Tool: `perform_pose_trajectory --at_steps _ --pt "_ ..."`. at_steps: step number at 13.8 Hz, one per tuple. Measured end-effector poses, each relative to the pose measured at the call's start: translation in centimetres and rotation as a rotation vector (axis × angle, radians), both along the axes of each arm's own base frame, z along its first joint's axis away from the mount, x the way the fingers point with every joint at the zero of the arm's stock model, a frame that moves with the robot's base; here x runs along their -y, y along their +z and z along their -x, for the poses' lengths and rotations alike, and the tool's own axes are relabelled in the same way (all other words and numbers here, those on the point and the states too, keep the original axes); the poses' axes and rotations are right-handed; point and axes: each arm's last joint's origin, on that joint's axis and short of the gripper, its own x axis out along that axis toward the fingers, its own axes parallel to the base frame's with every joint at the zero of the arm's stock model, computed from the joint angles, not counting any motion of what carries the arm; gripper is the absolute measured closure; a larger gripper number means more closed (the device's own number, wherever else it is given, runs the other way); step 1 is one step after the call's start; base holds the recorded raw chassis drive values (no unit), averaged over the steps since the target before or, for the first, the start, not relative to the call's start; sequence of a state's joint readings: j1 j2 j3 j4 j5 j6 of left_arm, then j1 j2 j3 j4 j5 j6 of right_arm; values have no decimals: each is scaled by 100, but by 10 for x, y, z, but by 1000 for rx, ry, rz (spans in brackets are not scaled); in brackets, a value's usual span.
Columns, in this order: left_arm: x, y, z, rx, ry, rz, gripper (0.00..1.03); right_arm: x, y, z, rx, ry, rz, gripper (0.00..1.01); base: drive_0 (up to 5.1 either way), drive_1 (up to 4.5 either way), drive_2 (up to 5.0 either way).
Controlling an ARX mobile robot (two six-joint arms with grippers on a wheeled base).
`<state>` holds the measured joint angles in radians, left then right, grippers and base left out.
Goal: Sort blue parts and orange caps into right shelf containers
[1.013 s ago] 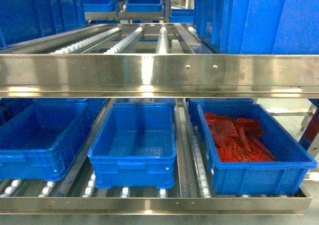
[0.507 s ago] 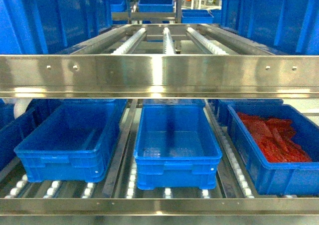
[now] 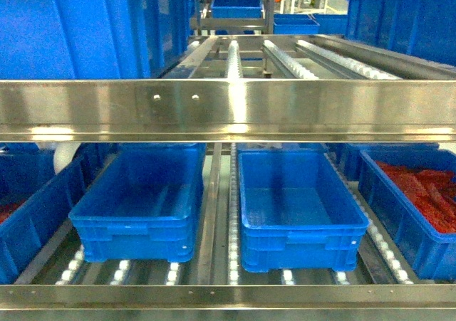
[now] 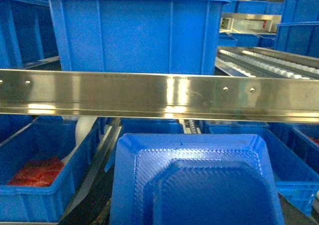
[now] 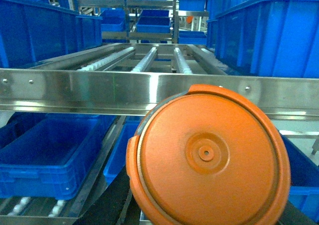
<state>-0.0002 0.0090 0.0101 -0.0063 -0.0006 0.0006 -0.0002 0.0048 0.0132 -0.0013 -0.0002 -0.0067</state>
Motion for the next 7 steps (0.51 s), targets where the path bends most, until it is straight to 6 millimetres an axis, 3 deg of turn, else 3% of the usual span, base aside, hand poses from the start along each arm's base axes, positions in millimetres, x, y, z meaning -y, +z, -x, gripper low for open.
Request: perform_pose_trajectory --at_steps 2,7 --pt "0 0 0 -1 -1 0 60 0 -1 0 -6 0 0 59 -502 239 239" --pt "0 0 0 0 1 0 60 0 -1 0 -5 3 0 59 0 0 0"
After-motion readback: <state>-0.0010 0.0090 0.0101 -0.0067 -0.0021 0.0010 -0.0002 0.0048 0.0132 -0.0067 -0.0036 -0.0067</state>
